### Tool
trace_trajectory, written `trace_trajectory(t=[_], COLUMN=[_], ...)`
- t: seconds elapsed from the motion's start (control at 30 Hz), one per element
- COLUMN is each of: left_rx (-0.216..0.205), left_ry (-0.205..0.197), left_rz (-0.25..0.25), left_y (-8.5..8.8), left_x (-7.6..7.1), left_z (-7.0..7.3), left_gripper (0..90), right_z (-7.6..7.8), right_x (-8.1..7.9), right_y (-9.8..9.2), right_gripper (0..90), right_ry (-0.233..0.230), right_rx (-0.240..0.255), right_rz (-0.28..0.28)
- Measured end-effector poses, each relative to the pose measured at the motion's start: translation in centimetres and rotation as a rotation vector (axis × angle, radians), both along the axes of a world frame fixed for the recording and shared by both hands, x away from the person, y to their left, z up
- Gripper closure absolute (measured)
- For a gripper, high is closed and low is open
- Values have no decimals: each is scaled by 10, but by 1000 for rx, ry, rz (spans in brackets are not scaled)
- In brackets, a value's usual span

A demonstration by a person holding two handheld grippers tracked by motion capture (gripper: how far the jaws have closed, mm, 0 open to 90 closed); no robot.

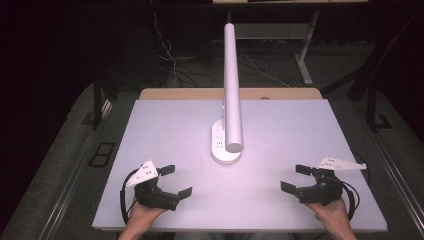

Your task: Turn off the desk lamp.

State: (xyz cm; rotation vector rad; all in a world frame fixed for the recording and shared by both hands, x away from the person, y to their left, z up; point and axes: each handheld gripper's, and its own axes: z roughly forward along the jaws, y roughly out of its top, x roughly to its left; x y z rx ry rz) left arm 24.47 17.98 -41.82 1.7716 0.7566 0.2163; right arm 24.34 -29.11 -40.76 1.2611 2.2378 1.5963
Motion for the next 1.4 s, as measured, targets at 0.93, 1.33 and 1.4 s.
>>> trace_trajectory(t=[0.93, 1.33, 1.4], left_rx=[6, 9, 10], left_ry=[8, 12, 11], left_rz=[13, 20, 19], left_y=[2, 2, 2], left_x=[1, 0, 0], left_z=[-1, -2, -2], left_gripper=[0, 0, 0], right_z=[6, 15, 18], right_x=[5, 20, 22], right_y=[9, 13, 13], right_gripper=[20, 20, 20], right_ry=[35, 70, 68], right_rx=[-86, -91, -95], right_rz=[42, 67, 71])
